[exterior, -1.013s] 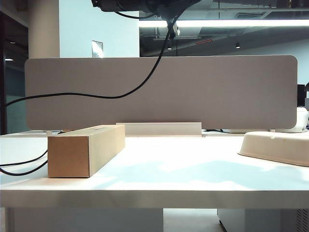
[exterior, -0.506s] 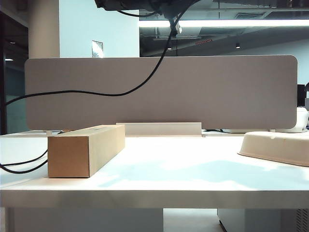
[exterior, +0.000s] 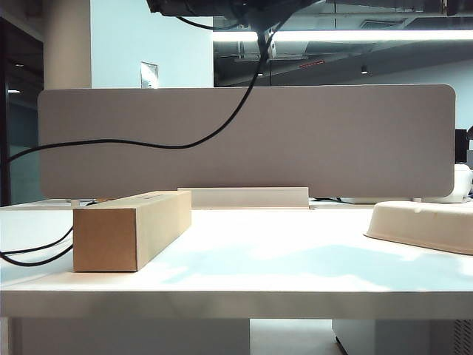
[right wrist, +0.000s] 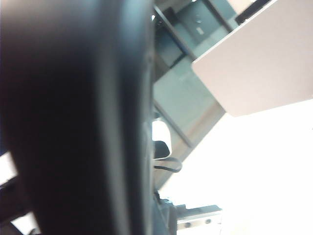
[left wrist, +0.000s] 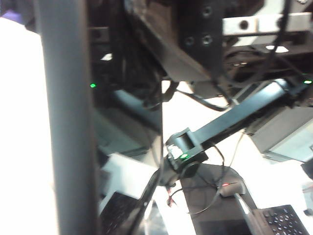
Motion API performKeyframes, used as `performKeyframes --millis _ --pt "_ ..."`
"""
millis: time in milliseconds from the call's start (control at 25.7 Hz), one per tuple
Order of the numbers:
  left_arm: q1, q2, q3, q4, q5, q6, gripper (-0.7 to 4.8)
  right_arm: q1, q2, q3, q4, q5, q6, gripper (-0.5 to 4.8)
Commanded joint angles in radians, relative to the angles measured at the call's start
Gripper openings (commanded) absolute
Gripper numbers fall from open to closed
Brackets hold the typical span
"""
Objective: Pick up the charging cable and the phone, plug the charging cable into the charging port on the phone, and finally place them back on the table.
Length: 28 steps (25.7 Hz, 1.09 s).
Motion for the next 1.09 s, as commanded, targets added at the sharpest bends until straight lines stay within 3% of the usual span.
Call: performKeyframes --millis 39,195,273,312,506,623,701,857,935,1091 --pt "0.000 -0.006 0.006 -0.030 -0.064 0.000 0.32 0.005 -0.002 0.006 0.013 0.008 -0.025 -0.06" --pt "0.000 -0.006 0.006 -0.095 -0.133 0.005 0.55 -0.003 0.000 0.006 0.014 0.032 -0.033 -0.05" --pt "0.000 -0.006 0.006 -0.137 -0.163 0.005 1.81 -0.012 0.000 0.006 0.015 0.036 -0.037 -0.05" --pt "0.000 -0.006 0.006 -0.146 -0.174 0.005 2.06 -0.012 0.001 0.006 0.014 0.036 -0.042 -0.05" --pt "0.026 -0.006 0.006 -0.162 -0.179 0.005 2.22 -0.012 0.003 0.006 -0.020 0.067 -0.083 -0.06" --pt "0.072 -0.006 0.006 -0.171 -0.179 0.004 2.93 -0.027 0.003 0.006 -0.128 0.133 -0.128 -0.05" --pt "0.108 -0.007 0.006 -0.174 -0.178 -0.002 3.09 -0.040 0.003 0.006 -0.196 0.151 -0.158 -0.05" --pt "0.181 -0.012 0.008 -0.197 -0.178 -0.013 3.08 -0.055 0.005 0.006 -0.298 0.208 -0.198 -0.05" --pt "0.219 -0.016 0.008 -0.225 -0.178 -0.012 2.81 -0.064 0.016 0.006 -0.339 0.241 -0.200 -0.05" --pt "0.292 -0.028 0.008 -0.292 -0.178 0.001 0.90 -0.074 0.076 0.006 -0.382 0.265 -0.190 -0.05"
